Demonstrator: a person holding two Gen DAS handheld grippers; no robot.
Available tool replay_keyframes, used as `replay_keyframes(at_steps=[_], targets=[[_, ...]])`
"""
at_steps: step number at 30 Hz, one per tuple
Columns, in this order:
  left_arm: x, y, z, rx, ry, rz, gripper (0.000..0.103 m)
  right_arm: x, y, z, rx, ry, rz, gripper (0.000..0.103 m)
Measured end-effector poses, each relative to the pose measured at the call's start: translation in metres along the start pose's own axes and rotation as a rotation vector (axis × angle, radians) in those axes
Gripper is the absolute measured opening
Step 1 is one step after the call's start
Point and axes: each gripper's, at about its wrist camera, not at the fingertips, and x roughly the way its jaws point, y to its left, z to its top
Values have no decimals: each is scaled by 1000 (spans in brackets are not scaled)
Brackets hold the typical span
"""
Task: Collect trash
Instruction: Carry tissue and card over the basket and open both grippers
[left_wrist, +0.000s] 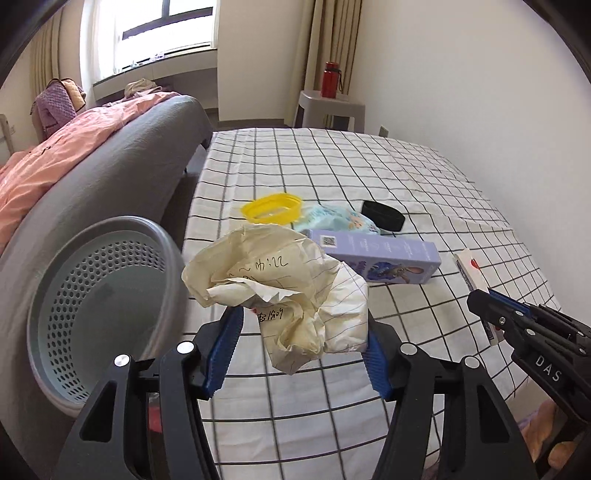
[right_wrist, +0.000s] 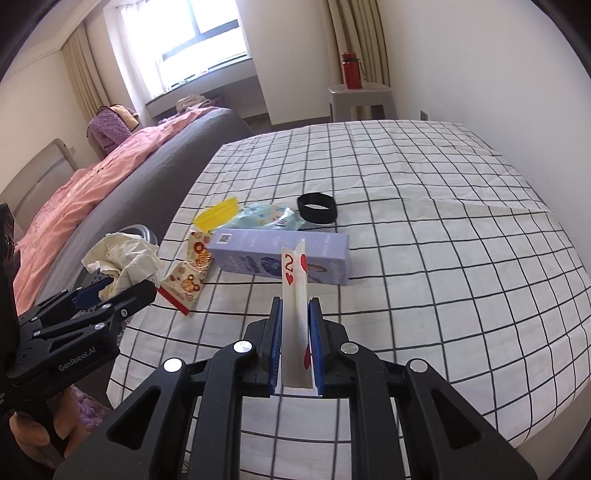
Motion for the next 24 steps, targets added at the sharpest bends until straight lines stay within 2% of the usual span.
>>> replay_keyframes(at_steps=[13, 18, 24], targets=[[-29, 119, 16, -139, -75, 185, 58, 20, 107, 48, -175, -20, 144, 15], [-25, 158, 15, -229, -74, 213, 58, 38, 145, 63, -243, -14, 198, 15], [-16, 183, 6, -270, -55, 258, 58, 64, 186, 70, -315, 16, 267, 15]])
